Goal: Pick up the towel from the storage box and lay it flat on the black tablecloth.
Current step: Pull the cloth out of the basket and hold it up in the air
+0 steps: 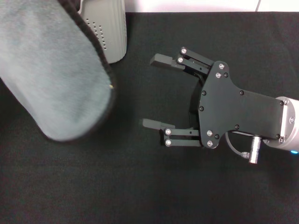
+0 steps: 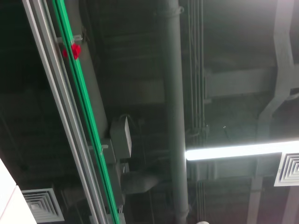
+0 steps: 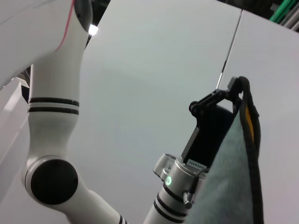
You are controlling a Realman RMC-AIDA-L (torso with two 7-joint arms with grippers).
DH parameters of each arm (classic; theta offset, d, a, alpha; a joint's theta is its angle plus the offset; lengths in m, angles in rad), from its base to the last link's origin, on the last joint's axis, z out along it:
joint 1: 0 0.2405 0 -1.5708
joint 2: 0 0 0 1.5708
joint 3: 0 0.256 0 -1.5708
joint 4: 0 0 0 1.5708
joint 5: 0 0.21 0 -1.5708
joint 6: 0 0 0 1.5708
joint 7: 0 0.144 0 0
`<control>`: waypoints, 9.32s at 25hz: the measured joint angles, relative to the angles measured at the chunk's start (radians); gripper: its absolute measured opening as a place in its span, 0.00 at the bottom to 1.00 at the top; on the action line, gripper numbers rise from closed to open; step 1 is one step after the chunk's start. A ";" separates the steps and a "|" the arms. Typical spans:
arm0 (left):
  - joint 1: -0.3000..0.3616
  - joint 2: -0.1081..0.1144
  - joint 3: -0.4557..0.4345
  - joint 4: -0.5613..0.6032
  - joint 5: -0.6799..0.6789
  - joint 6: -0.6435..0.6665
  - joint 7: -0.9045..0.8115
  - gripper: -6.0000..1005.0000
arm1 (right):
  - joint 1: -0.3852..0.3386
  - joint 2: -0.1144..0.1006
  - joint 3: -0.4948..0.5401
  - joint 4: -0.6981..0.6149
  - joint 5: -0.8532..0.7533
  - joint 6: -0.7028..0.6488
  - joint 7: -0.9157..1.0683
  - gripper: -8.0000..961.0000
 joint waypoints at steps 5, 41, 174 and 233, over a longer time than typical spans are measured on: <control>-0.004 -0.004 0.006 -0.002 0.007 0.000 0.000 0.03 | 0.007 0.001 -0.002 0.008 0.001 0.019 -0.010 0.78; -0.022 -0.002 0.134 0.047 -0.025 0.002 -0.065 0.03 | 0.148 0.001 -0.231 -0.033 0.255 0.440 -0.123 0.78; -0.100 0.036 0.094 -0.194 0.066 -0.075 0.145 0.03 | 0.092 -0.016 -0.253 0.094 0.142 0.061 0.110 0.68; -0.054 0.050 0.069 -0.194 0.057 -0.071 0.170 0.03 | 0.041 -0.040 -0.154 0.145 0.141 -0.008 0.166 0.33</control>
